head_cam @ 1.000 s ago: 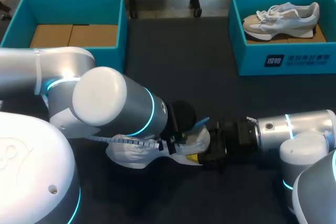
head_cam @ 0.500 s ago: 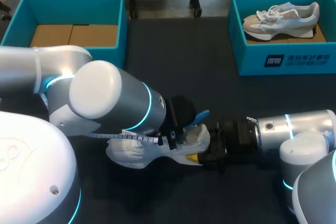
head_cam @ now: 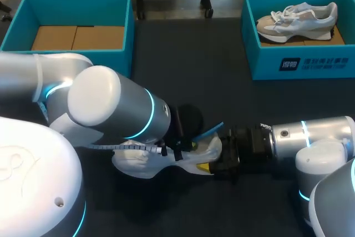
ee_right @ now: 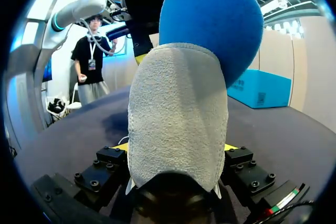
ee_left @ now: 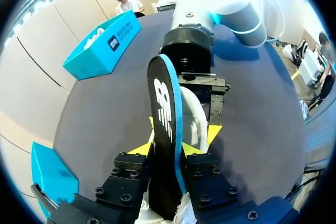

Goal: Take the shoe out of the shoebox, open the shoe tongue, remove and reinsert the insole, then place the shoe into the shoebox

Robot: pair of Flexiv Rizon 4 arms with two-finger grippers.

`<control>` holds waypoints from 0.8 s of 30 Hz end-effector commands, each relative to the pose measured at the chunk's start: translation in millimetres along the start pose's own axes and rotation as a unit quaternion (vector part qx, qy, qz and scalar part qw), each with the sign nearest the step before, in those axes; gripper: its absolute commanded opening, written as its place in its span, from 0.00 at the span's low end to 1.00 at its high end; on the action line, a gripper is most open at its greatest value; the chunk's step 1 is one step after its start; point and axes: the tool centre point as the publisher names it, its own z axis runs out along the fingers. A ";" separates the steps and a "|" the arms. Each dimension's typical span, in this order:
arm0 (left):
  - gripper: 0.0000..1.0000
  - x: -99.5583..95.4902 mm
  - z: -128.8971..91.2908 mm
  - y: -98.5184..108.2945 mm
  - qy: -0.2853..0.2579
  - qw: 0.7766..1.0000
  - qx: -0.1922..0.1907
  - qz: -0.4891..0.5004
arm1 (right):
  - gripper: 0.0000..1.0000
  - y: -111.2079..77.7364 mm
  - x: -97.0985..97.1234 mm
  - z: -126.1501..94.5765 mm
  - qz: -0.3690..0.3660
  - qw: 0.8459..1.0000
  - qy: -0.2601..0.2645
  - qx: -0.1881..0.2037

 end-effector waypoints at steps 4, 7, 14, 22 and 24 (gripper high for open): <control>0.32 0.8 3.2 2.4 0.016 1.000 0.013 0.008 | 0.00 1.2 1.3 0.8 0.000 1.000 0.000 0.002; 0.31 1.1 4.7 1.8 0.026 0.999 0.019 0.009 | 0.00 1.2 1.3 0.8 0.000 1.000 0.000 0.002; 0.14 2.0 7.8 1.4 0.029 0.999 0.022 0.006 | 0.00 1.2 1.3 0.8 0.000 1.000 0.000 0.002; 0.00 -0.2 3.5 -4.6 0.041 0.999 0.034 -0.005 | 0.00 1.2 1.3 0.8 0.000 1.000 0.000 0.002; 0.00 0.2 4.2 -9.1 0.045 0.998 0.035 -0.004 | 0.00 1.2 1.3 0.8 0.000 1.000 0.000 0.002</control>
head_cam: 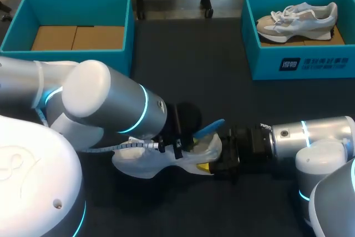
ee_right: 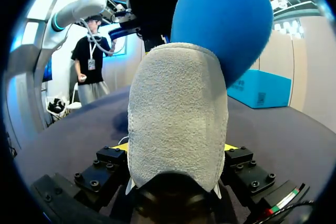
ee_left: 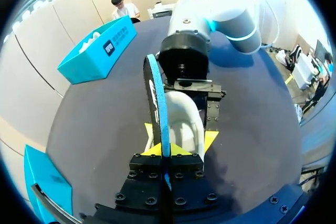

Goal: Take the shoe out of the shoebox, open the shoe tongue, remove and reinsert the insole, then place the shoe into the shoebox

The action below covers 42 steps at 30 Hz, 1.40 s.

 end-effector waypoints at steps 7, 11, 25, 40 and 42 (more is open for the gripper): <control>0.00 -2.0 -2.6 -16.8 0.028 1.000 0.011 -0.005 | 0.00 1.2 1.3 0.8 0.000 1.000 -0.001 0.002; 0.00 -1.8 -6.4 -26.2 0.040 0.999 0.019 -0.010 | 0.00 1.2 1.3 0.8 0.000 1.000 -0.001 0.002; 0.00 -5.0 -26.4 -55.9 0.101 0.993 0.041 -0.052 | 0.00 1.2 1.3 0.8 0.000 1.000 -0.001 0.002; 0.00 -4.2 -69.4 -107.1 0.195 0.973 0.115 -0.052 | 0.00 1.2 1.3 0.8 0.000 1.000 -0.001 0.002; 0.00 -3.9 -79.9 -115.6 0.197 0.971 0.126 -0.043 | 0.00 1.2 1.3 0.8 0.000 1.000 -0.001 0.002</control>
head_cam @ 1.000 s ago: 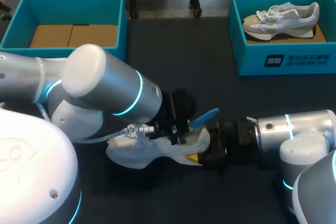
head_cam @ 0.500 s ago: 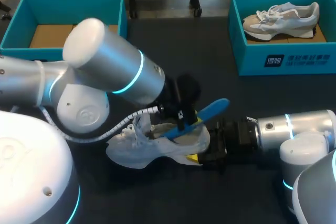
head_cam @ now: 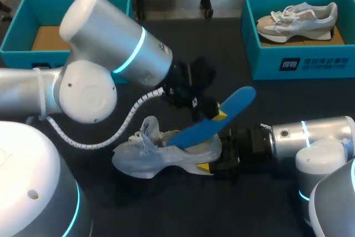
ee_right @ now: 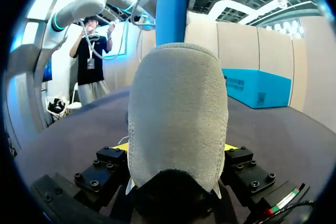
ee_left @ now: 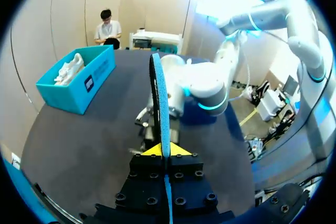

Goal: Take the shoe out of the shoebox, open the shoe tongue, remove and reinsert the insole, then place the shoe into the shoebox

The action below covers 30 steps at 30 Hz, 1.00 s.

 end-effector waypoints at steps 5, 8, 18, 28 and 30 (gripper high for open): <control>0.00 14.2 -35.4 -21.3 0.011 0.999 0.020 0.038 | 0.00 1.2 1.2 0.8 0.000 1.000 -0.001 0.002; 0.00 15.3 -42.6 -26.4 0.013 0.999 0.028 0.041 | 0.00 1.2 1.2 0.8 0.000 1.000 -0.001 0.002; 0.00 20.2 -78.6 -50.6 0.056 0.992 0.100 0.050 | 0.00 1.2 1.2 0.8 0.000 1.000 -0.001 0.002; 0.00 27.4 -111.1 -79.3 0.077 0.984 0.145 0.068 | 0.00 1.2 1.2 0.8 0.000 1.000 -0.001 0.002; 0.00 27.4 -111.1 -79.3 0.077 0.984 0.145 0.068 | 0.00 1.2 1.2 0.8 0.000 1.000 -0.001 0.002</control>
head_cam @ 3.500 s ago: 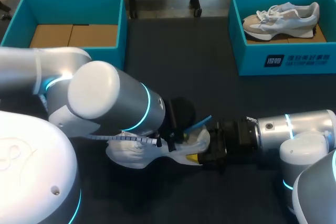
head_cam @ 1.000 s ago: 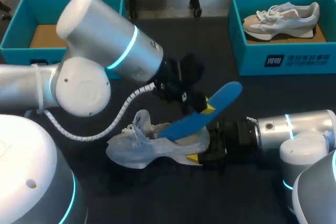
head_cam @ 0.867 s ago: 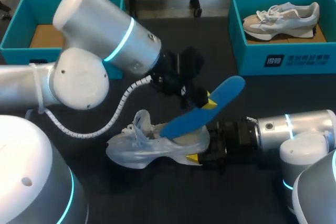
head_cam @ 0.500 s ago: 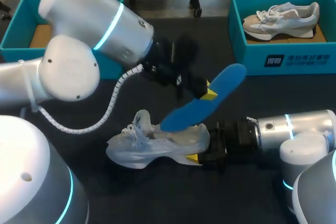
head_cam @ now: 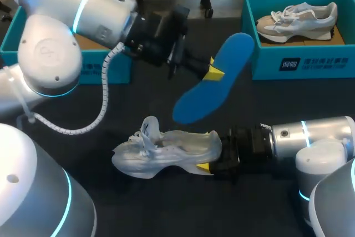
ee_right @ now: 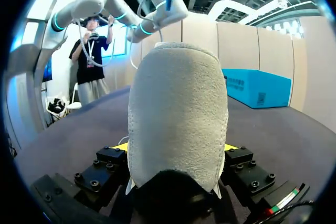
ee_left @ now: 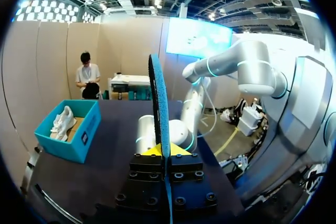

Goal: Take the shoe out of the shoebox, open the shoe tongue, remove and reinsert the insole, then place the shoe into the shoebox

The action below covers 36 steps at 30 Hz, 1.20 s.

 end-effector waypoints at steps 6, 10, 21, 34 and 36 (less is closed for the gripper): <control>0.00 3.7 -6.0 1.5 -0.002 1.000 0.000 0.001 | 0.00 1.2 1.2 0.8 0.000 1.000 -0.001 0.002; 0.00 3.7 -6.0 1.5 -0.002 1.000 0.000 0.001 | 0.00 1.2 1.2 0.8 0.000 1.000 -0.001 0.002; 0.00 21.7 -22.2 -17.7 -0.009 0.999 0.054 0.000 | 0.00 1.2 1.2 0.8 0.000 1.000 -0.001 0.002; 0.00 51.3 -79.9 -97.1 0.047 0.989 0.127 -0.064 | 0.00 1.2 1.2 0.8 0.000 1.000 -0.001 0.002; 0.00 51.3 -79.9 -97.1 0.047 0.989 0.127 -0.064 | 0.00 1.2 1.2 0.8 0.000 1.000 -0.001 0.002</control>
